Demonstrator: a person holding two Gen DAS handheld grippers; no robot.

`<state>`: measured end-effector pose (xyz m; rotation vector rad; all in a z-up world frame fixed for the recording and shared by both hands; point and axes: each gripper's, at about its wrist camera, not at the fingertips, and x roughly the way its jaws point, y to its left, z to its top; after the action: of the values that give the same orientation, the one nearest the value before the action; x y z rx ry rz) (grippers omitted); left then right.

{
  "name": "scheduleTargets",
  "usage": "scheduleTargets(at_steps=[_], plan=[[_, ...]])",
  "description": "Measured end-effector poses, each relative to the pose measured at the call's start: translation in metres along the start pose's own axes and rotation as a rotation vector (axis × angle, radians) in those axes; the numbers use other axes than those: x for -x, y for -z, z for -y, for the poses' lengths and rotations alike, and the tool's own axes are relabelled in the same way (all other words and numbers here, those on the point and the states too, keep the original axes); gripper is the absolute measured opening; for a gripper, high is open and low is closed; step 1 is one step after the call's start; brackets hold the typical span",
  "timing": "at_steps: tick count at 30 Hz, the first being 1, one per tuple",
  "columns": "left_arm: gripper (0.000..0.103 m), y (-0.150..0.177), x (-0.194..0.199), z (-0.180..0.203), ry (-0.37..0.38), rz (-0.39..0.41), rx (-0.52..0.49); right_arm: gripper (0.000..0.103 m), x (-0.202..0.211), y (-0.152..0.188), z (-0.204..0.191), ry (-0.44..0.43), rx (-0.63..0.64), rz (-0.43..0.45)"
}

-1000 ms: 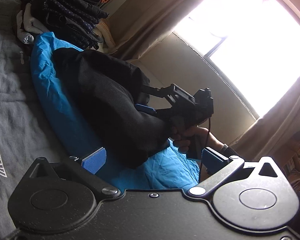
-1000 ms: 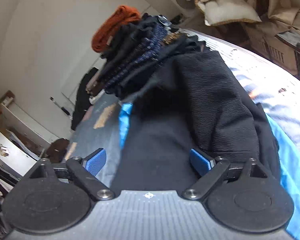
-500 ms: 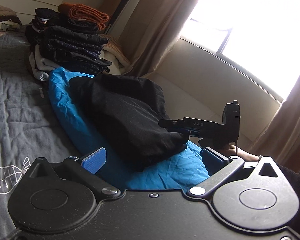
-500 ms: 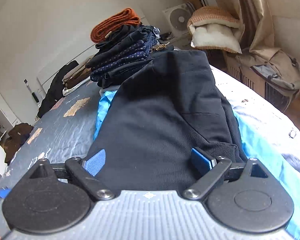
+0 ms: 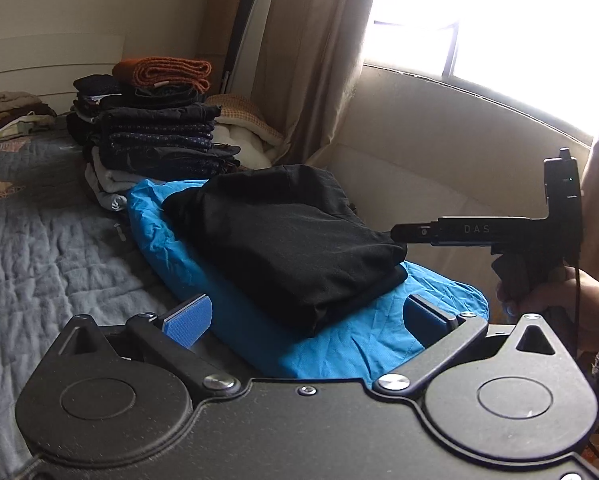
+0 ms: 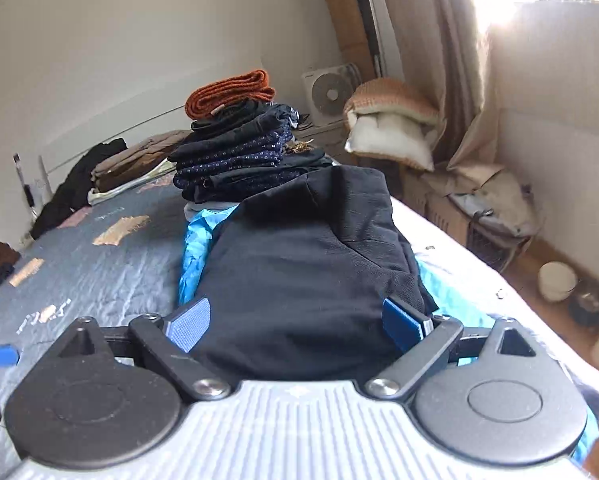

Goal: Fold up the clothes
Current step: 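Lower the jacket bundle onto the blue garment and open both grippers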

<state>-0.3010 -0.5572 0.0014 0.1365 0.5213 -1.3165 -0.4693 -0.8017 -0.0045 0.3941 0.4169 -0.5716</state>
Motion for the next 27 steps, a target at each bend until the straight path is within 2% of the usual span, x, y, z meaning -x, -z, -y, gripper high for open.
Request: scheduleTargets(at_steps=[5, 12, 18, 22, 25, 27], plan=[[0.103, -0.007, -0.002, 0.012, -0.027, -0.014, -0.013, 0.093, 0.031, 0.007, -0.019, 0.007, -0.041, -0.036], [0.103, -0.014, 0.001, 0.022, -0.067, -0.055, -0.012, 0.093, 0.074, 0.011, -0.045, 0.115, -0.042, -0.026], [0.103, -0.023, 0.015, 0.038, -0.136, -0.054, -0.078, 0.093, 0.107, 0.014, -0.062, 0.176, -0.028, -0.007], [0.103, -0.033, 0.018, 0.048, -0.197, -0.066, -0.120, 0.093, 0.122, 0.011, -0.070, 0.176, 0.009, -0.031], [0.103, -0.039, 0.019, 0.053, -0.272, -0.089, -0.119, 0.093, 0.129, 0.002, -0.072, 0.137, 0.003, -0.041], [0.103, -0.042, 0.020, 0.052, -0.260, -0.097, -0.092, 0.093, 0.131, -0.005, -0.073, 0.120, 0.004, -0.051]])
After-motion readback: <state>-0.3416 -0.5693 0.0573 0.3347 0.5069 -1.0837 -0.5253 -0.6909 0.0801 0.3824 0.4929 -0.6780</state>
